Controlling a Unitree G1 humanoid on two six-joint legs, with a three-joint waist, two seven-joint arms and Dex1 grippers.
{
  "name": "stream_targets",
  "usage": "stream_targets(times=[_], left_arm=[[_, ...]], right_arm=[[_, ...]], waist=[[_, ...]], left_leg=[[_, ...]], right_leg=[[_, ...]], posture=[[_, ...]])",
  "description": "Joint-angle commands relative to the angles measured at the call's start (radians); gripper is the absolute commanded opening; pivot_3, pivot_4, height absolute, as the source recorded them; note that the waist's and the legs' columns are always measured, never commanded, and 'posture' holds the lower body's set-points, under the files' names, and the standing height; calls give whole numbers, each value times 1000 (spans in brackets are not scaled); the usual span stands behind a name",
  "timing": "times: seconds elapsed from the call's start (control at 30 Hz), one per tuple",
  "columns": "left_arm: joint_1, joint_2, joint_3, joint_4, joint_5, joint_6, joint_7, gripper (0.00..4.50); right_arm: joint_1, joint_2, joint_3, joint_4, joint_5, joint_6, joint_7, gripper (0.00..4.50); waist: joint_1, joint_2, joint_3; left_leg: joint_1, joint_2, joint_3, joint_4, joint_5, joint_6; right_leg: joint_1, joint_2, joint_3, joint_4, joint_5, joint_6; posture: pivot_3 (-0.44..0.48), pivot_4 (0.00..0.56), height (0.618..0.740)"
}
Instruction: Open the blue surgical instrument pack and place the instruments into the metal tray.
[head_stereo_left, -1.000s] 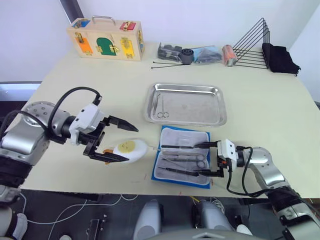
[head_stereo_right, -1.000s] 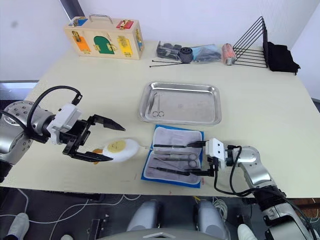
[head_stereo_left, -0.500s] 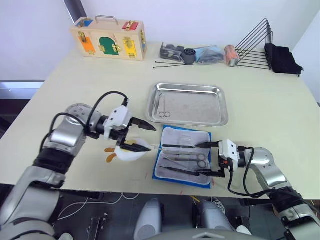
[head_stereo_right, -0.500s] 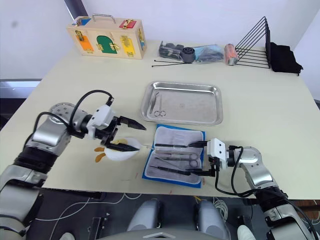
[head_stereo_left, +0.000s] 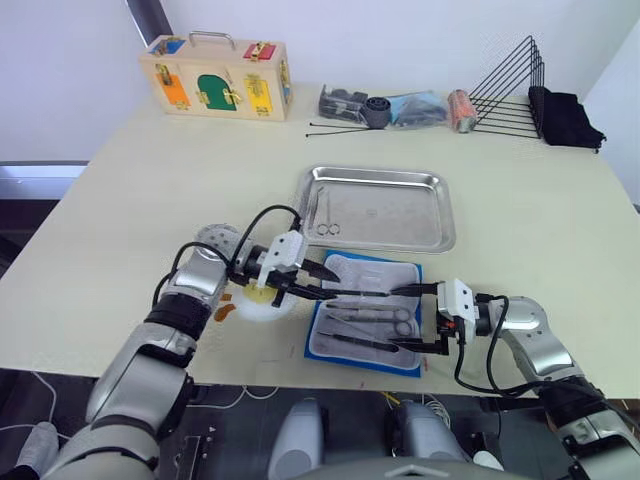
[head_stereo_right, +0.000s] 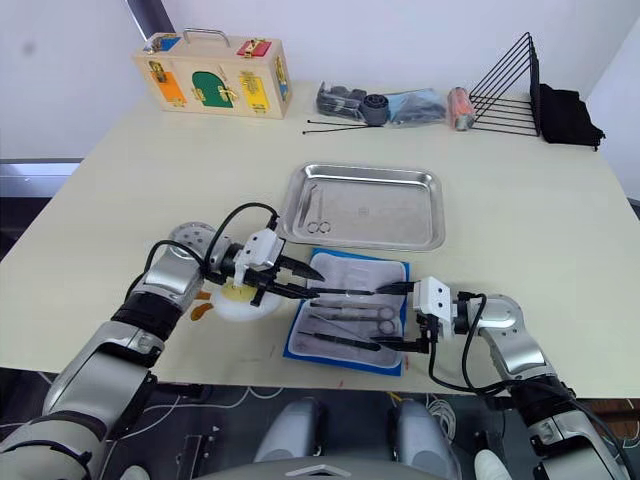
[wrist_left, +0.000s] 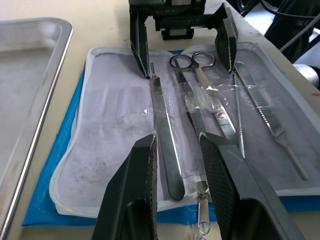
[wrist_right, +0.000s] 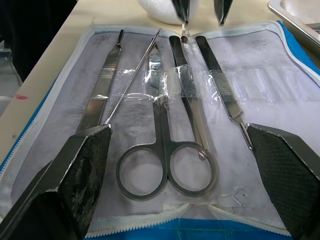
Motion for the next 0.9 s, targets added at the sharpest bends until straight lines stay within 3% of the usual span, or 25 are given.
stream_targets(times=[0.03,0.53,0.63,0.7,0.9], left_arm=[[1,-15,22,27,34,-32,-31,1472],[5,-45,11,133,192,-12,16,1472],[11,-48,14,128,188,14,-2,525],[12,-48,15,126,191,19,-2,160],[11,-52,21,113,193,35,7,160]], right_arm=[[47,-12,35,66,-57,42,-9,4500],[47,-6,44,63,-57,45,-13,4500],[46,-6,45,64,-57,45,-15,4500],[46,-7,46,64,-57,45,-16,4500],[44,-10,48,64,-57,48,-19,4500]], waist=[[0,0,0],[-1,8,-5],[-3,10,-7],[-6,11,-8],[-9,12,-9]], left_leg=[[0,0,0,0,0,0],[3,0,1,0,0,0],[4,0,1,0,0,0],[4,0,1,0,0,0],[4,0,1,0,0,0]], right_leg=[[0,0,0,0,0,0],[1,0,1,2,0,0],[2,1,1,2,0,0],[2,1,2,2,0,0],[2,1,2,2,0,0]], posture=[[0,150,740],[0,150,740],[0,150,740],[0,150,740],[0,150,740]])
